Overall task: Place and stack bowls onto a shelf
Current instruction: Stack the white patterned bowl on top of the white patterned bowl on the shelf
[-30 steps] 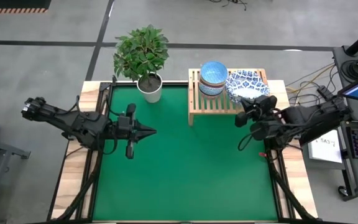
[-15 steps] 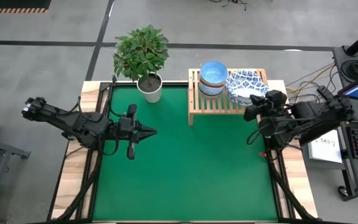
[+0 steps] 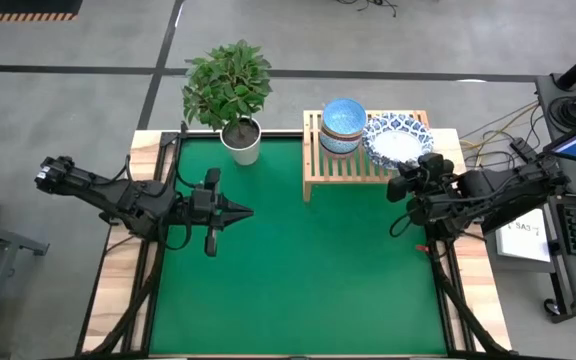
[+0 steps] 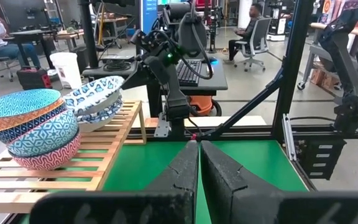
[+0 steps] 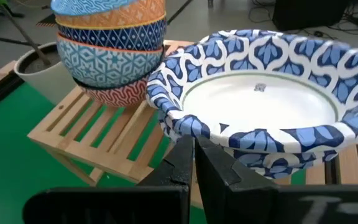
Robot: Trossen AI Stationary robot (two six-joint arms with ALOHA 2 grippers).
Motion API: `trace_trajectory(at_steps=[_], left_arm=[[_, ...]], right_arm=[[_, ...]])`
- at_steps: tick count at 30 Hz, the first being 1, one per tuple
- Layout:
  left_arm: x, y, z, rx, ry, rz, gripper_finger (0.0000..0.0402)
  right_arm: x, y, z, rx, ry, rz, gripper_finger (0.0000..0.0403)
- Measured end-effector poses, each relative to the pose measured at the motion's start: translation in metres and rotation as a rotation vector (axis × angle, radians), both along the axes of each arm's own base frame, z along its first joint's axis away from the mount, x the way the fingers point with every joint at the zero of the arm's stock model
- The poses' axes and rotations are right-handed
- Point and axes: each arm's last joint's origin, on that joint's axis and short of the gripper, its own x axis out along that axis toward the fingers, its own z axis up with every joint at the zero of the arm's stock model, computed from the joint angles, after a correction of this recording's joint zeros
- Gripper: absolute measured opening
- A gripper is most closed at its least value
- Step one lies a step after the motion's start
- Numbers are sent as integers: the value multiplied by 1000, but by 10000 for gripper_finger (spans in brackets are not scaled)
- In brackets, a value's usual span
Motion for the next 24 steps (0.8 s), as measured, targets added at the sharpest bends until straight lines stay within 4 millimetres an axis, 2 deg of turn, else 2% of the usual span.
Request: trace_trajectory(at_steps=[8, 19, 24], left_arm=[[0, 0, 0, -5, 1, 1, 0], [0, 0, -8, -1, 40, 2, 0], [1, 0, -9, -8, 43, 3, 0]], right_arm=[[1, 0, -15, 3, 21, -23, 9], [5, 0, -15, -46, -2, -26, 9], [5, -1, -25, -51, 18, -44, 9]])
